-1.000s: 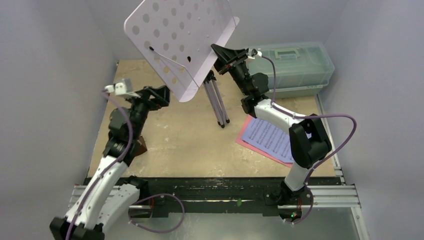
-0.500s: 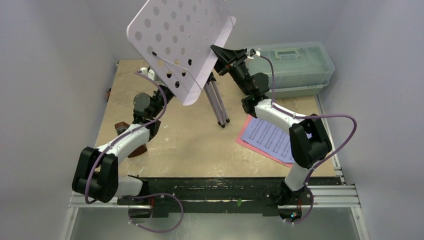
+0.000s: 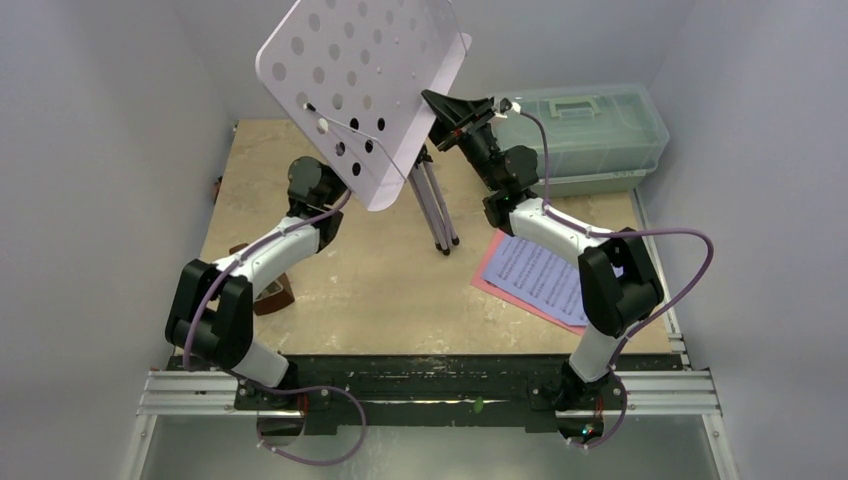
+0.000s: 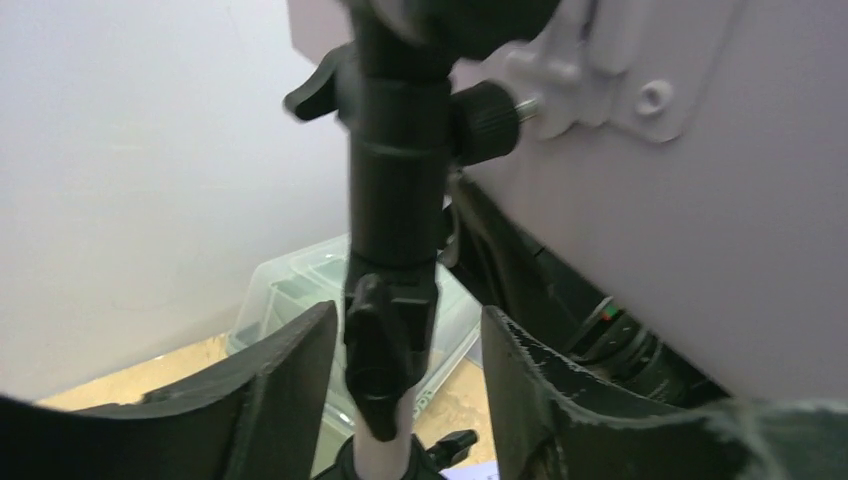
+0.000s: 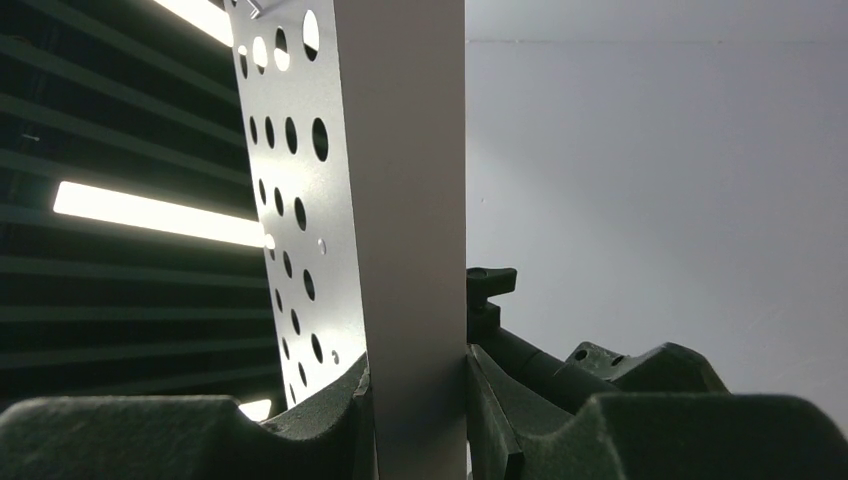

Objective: Set up the instrument practice props

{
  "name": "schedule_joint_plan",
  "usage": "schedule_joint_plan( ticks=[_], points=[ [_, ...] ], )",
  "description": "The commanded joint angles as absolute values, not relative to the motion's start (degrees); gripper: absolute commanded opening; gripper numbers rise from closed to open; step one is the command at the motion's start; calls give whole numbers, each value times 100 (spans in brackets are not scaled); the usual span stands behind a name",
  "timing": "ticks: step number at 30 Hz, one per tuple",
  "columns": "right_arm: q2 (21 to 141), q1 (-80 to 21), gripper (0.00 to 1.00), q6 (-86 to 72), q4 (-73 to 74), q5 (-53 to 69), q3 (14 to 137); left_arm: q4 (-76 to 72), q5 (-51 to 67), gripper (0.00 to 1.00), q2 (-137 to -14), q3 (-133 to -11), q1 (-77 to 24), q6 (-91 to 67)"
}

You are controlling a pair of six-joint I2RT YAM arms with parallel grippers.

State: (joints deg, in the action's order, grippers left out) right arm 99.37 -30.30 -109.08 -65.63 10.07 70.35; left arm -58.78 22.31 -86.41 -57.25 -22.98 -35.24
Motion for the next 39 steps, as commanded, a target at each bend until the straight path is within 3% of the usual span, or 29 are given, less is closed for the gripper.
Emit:
schedule_joint_plan(
  ticks=[1,7,10,12,14,17,21,25,31,34,39],
  points=[
    [9288,-3013,0,-11229,-8090,606,7250,-5730,2065,48,-8788,-5980,-2319,-3306],
    [9225,-3023,0,-11156,-8032,613,7211,-5483,1926,41,-8817,-6081,-2338,-3004],
    [9163,-3035,0,-11079,-7948,656,7123,-5380,1907,6,-8817,-6201,-2338,-2886],
    [9095,-3036,0,-11012,-7790,802,7003,-5549,1955,0,-8776,-6149,-2338,-2826],
    [8969,-3032,20,-10794,-7640,1097,6751,-5715,1917,0,-8648,-5993,-2338,-2781],
    [8565,-2966,63,-10170,-6807,1475,6198,-5590,1791,0,-8377,-5800,-2338,-2556],
    [8060,-2757,97,-8555,-5158,2089,5714,-5515,1683,0,-8048,-5550,-2331,-2532],
    [7668,-2580,99,-6752,-3538,2179,5581,-5386,1481,0,-7853,-5490,-2338,-2614],
    [7598,-2630,95,-2638,-1237,2306,5878,-4987,1422,0,-7765,-5599,-2303,-2577],
    [7469,-2713,93,-1854,-1221,2108,5672,-5037,1470,0,-7849,-5627,-2225,-2809],
    [7875,-2955,76,-1190,-1425,2495,6099,-5114,1565,0,-7740,-5516,-2082,-2982]
  ],
)
